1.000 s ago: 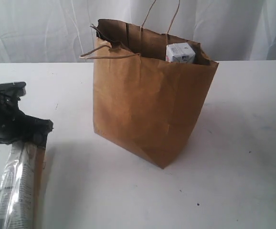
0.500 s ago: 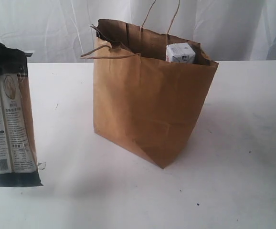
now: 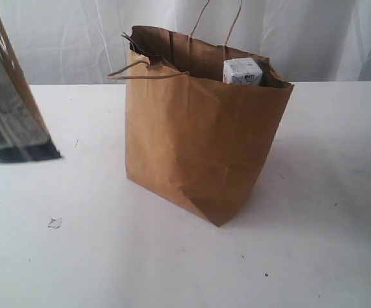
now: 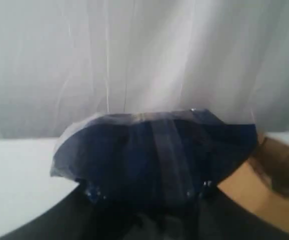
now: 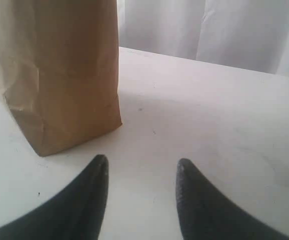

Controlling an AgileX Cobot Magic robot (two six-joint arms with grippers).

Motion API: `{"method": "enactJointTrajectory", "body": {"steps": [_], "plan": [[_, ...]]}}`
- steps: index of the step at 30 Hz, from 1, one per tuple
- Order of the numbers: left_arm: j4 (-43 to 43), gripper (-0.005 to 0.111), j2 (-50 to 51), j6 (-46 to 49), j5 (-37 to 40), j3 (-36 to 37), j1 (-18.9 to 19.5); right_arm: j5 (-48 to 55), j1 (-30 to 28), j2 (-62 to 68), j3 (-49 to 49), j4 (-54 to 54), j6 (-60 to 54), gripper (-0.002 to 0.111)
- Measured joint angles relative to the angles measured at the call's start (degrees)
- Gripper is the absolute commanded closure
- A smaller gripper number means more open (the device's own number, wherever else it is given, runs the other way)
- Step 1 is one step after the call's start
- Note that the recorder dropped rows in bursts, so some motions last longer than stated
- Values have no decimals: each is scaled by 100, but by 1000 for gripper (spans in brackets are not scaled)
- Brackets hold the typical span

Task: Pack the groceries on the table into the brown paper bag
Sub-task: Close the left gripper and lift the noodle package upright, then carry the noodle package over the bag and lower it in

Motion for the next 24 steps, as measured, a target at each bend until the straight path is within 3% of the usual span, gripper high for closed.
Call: {"method": "enactJointTrajectory", "body": {"steps": [5,8,10,14,24], "plan": [[-138,107,-50,-430,-1431,-477,0,0,0,0,0,0,0,67],[69,107,9,-1066,-1897,-690,0,0,0,0,0,0,0,67],[579,107,185,-2036,-2216,-820,0,0,0,0,0,0,0,67],[2781,107,663,-4479,-2912,-1192,0,0,0,0,0,0,0,67],[4011,107,1412,-6089,-4125,-1838,0,0,0,0,0,0,0,67]]}}
